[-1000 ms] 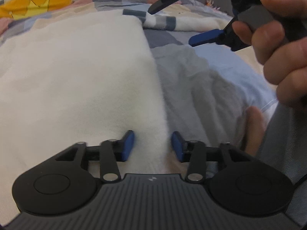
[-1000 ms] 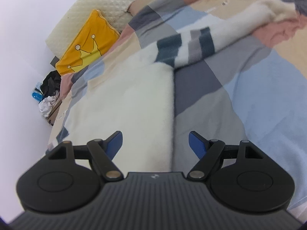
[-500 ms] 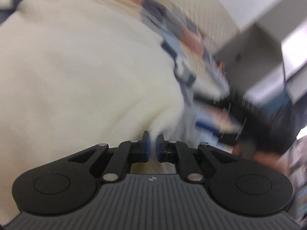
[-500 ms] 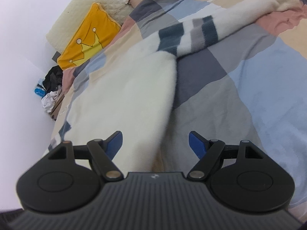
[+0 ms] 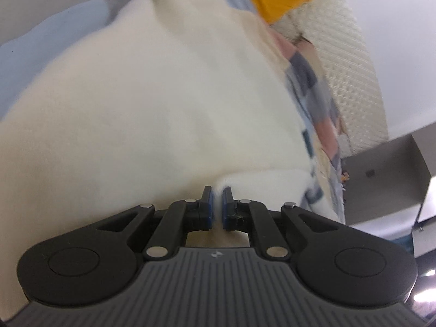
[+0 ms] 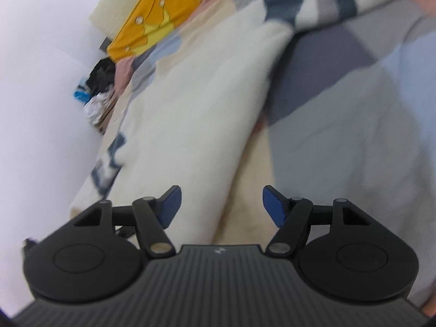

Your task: Fold large clothes

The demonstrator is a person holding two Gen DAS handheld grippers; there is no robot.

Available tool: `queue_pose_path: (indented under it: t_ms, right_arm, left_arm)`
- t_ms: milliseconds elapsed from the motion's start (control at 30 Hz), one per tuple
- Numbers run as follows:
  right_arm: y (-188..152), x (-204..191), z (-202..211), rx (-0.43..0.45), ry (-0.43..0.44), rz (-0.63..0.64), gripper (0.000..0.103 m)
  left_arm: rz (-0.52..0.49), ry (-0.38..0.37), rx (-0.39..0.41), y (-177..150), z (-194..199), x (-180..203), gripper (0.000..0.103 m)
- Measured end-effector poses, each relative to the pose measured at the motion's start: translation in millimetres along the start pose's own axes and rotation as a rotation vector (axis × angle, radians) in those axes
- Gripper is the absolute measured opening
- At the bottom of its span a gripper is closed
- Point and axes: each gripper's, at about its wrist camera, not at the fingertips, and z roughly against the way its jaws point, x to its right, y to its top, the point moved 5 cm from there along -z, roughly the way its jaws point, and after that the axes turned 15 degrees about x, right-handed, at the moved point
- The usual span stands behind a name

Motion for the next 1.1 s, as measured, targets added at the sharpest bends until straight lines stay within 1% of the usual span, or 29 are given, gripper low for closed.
queue_pose_path:
  t_ms: [100, 233, 300, 367, 433, 500, 567, 667, 733, 767, 833, 900, 933, 967, 1000, 1033, 1067, 1100]
  right_arm:
    - [-14, -13, -7, -0.069, 0.063, 0.011, 0.067]
    - [-32, -35, -11, -0.143, 0.157, 0.044, 0.067]
    - [-41, -49, -10, -0.163, 0.188, 0.130, 0.067]
    - [-52, -67, -6, -0.175, 0.223, 0.247, 0.067]
    - [-65, -84, -1, -0.168, 0.237, 0.372, 0.068]
    - [-78, -97, 0, -0.157, 0.226, 0.486, 0.068]
    - [-89, -105, -2, -0.137, 0.186, 0.568, 0.068]
    - [-101, -115, -4, -0.110, 0.158, 0.680, 0.068]
    - [-107, -117, -3, -0.082, 0.133, 0.751, 0.068]
    - [-108, -116, -1, -0.063, 0.116, 0.786, 0.066]
    - [-109, -115, 4, -0.006, 0.060, 0.854, 0.065]
    - [-104, -113, 11, 0.042, 0.042, 0.847, 0.057]
    - [-99, -112, 14, 0.063, 0.037, 0.828, 0.043]
    - [-95, -109, 19, 0.079, 0.035, 0.811, 0.024]
    - [-90, -106, 23, 0.092, 0.033, 0.785, 0.018]
    - [-84, -103, 26, 0.102, 0.031, 0.750, 0.014]
    - [-81, -101, 28, 0.109, 0.031, 0.721, 0.008]
    - [-77, -100, 28, 0.118, 0.028, 0.701, 0.006]
  left_arm:
    - [0.002, 0.015, -0.001, 4, -7, -4, 0.008]
    - [0.025, -0.006, -0.006, 3, -6, -6, 0.008]
    - [0.034, -0.014, -0.009, 4, -8, -5, 0.008]
    - [0.040, -0.019, -0.013, 3, -10, -5, 0.008]
    - [0.046, -0.027, -0.014, 4, -8, -5, 0.008]
    - [0.041, -0.034, -0.015, 6, -6, -6, 0.009]
    - [0.038, -0.037, -0.016, 7, -4, -6, 0.009]
    - [0.020, -0.041, -0.013, 10, 0, -4, 0.009]
    - [0.011, -0.059, -0.013, 12, 3, -1, 0.009]
    - [0.010, -0.068, -0.014, 12, 5, 0, 0.009]
    - [-0.004, -0.079, -0.013, 13, 12, 3, 0.010]
    - [-0.027, -0.081, -0.004, 13, 20, 5, 0.015]
    - [-0.034, -0.079, 0.000, 13, 24, 5, 0.018]
    - [-0.040, -0.083, 0.004, 13, 28, 7, 0.020]
    - [-0.045, -0.090, 0.005, 12, 33, 9, 0.025]
    - [-0.052, -0.098, 0.006, 12, 38, 11, 0.029]
    - [-0.064, -0.104, 0.008, 11, 44, 13, 0.031]
    - [-0.081, -0.111, 0.011, 10, 50, 17, 0.033]
